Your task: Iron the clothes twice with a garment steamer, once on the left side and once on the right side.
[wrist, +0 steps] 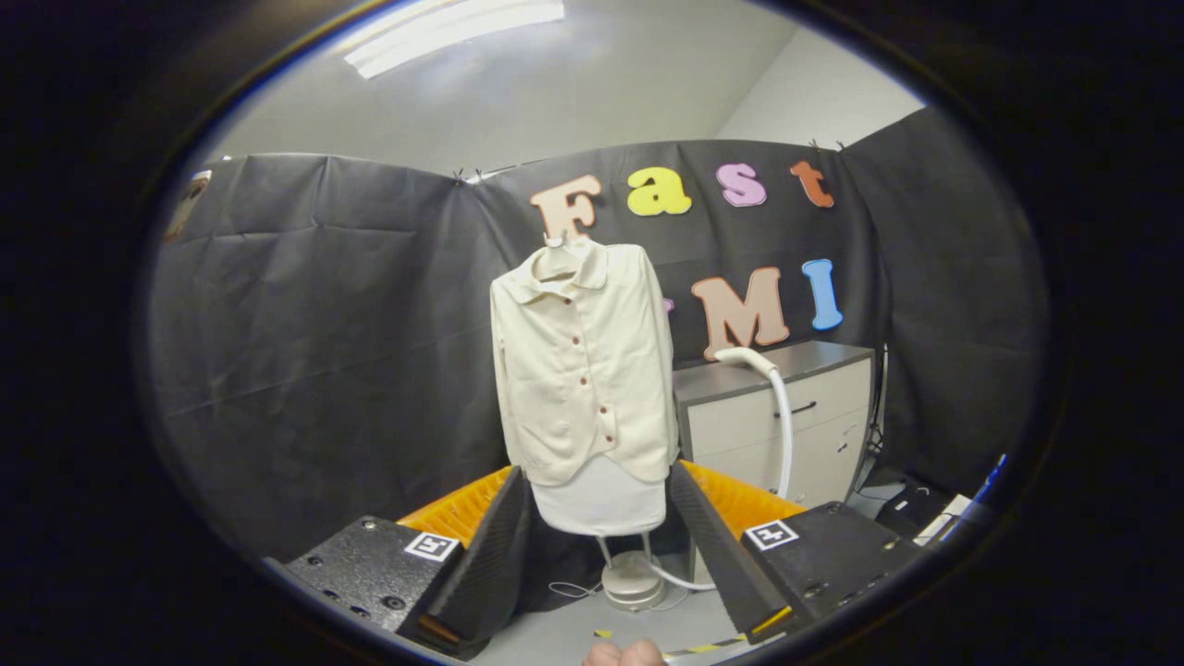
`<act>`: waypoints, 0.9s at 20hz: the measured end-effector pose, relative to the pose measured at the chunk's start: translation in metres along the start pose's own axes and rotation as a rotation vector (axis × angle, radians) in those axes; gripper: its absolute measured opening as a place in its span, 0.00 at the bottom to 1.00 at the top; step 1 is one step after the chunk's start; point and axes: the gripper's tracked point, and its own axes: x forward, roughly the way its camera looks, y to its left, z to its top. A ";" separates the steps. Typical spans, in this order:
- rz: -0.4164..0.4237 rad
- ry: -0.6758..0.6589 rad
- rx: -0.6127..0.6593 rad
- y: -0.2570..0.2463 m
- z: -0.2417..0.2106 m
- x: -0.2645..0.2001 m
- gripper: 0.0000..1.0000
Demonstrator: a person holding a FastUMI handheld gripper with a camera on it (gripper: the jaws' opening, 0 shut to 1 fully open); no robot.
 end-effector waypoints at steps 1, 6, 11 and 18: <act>0.003 0.000 -0.002 -0.005 0.002 0.003 0.97; 0.028 0.012 0.005 -0.032 0.003 0.019 0.97; 0.061 0.018 0.021 -0.063 0.008 0.036 0.97; 0.065 0.033 0.046 -0.103 0.008 0.062 0.97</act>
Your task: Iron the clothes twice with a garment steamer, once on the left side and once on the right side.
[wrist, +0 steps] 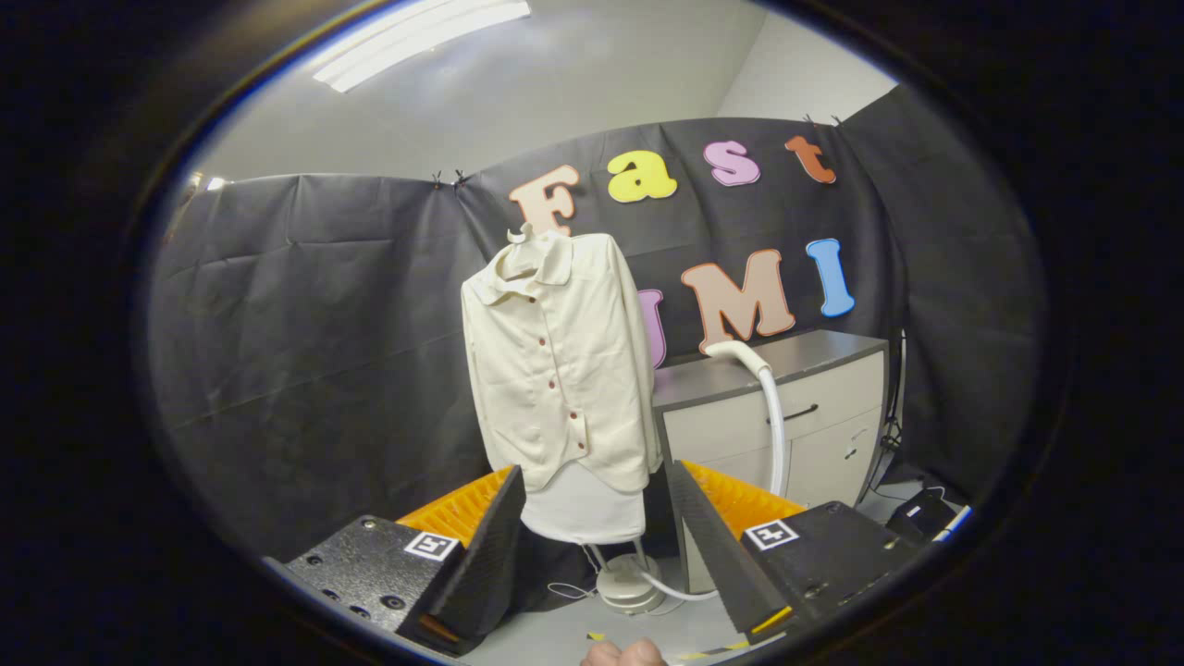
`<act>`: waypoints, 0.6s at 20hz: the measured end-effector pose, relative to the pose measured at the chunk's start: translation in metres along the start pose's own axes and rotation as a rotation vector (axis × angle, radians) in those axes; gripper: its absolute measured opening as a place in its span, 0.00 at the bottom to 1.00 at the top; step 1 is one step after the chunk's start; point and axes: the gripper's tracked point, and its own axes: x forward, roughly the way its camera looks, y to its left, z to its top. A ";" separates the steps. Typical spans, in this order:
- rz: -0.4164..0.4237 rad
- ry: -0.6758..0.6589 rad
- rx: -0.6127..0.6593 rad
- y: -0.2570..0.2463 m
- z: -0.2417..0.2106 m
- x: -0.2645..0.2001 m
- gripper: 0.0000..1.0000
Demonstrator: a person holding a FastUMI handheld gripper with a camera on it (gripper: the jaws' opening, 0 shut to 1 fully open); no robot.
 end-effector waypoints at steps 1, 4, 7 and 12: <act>-0.002 0.001 0.003 -0.004 0.000 0.005 0.97; -0.016 0.005 -0.002 -0.015 -0.001 0.026 0.97; -0.036 0.009 -0.003 -0.023 0.000 0.053 0.97; -0.085 -0.007 -0.025 -0.040 0.007 0.105 0.97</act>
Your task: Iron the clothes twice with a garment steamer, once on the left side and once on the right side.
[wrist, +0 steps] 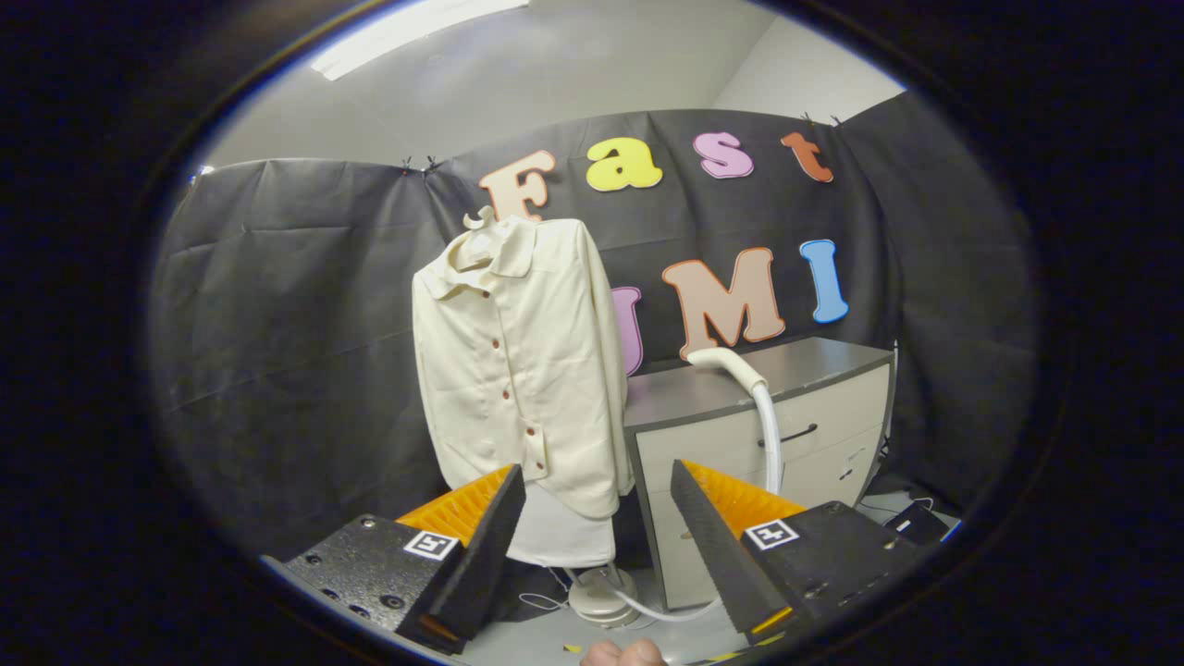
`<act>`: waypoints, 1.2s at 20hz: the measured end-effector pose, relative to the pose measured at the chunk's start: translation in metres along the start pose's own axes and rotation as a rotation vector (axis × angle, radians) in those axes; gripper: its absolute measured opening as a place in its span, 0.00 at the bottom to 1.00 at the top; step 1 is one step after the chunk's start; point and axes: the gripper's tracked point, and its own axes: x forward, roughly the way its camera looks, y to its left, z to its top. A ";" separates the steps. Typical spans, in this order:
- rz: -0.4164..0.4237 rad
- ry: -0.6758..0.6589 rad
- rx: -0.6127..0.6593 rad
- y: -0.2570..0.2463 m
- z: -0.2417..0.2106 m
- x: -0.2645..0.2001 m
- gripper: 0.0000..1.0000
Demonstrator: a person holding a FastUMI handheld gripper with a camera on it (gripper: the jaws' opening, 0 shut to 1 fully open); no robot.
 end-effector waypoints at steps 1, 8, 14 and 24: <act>-0.015 -0.002 0.001 -0.003 0.002 0.009 0.97; -0.050 0.004 -0.017 -0.028 0.010 0.076 0.97; -0.017 0.051 -0.028 -0.075 0.015 0.134 0.97; -0.003 0.089 -0.044 -0.161 0.030 0.219 0.97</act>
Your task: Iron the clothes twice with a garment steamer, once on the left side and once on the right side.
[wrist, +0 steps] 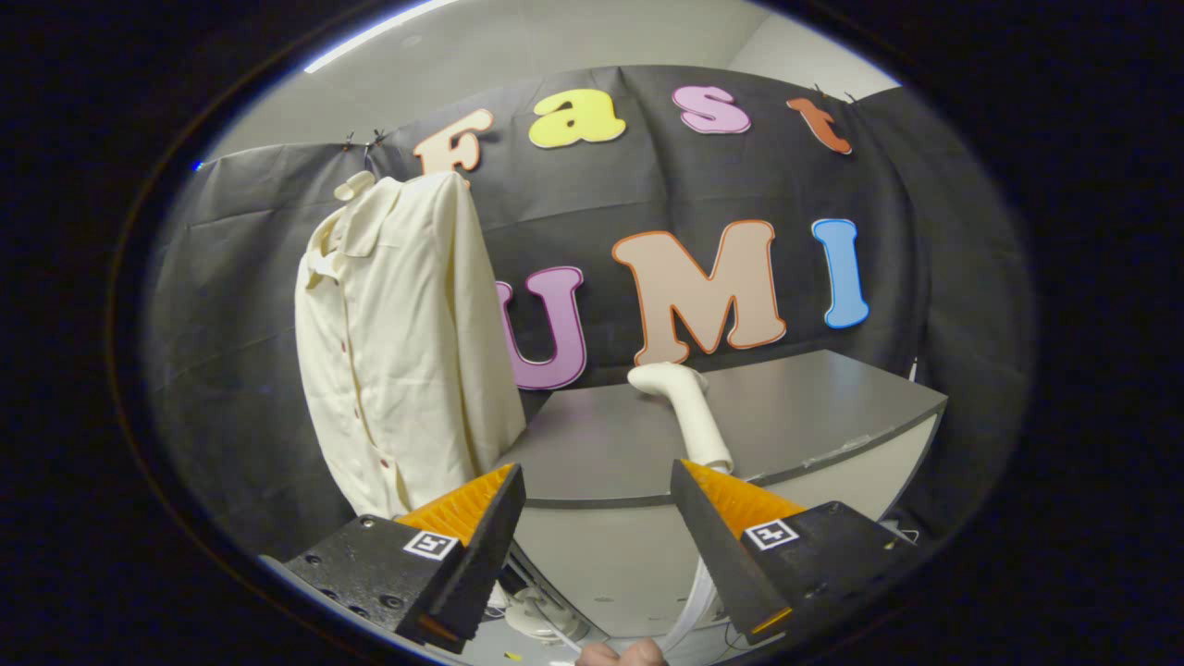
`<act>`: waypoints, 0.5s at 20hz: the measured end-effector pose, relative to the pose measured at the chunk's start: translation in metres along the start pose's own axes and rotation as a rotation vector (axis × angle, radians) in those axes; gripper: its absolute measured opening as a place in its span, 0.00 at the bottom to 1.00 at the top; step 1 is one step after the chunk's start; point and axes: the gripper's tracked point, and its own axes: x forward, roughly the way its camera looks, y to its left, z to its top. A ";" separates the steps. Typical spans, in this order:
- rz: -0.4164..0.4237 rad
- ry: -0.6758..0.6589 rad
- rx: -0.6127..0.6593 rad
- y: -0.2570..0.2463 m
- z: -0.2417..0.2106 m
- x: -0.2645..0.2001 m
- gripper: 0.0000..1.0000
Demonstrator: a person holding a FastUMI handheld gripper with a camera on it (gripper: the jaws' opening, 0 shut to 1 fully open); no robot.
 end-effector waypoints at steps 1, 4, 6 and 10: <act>-0.005 0.004 0.000 -0.008 0.001 0.008 0.97; -0.038 0.025 -0.020 -0.032 0.002 0.035 0.97; -0.058 0.016 -0.018 -0.045 0.012 0.048 0.97; -0.109 0.046 -0.070 -0.070 0.018 0.079 0.97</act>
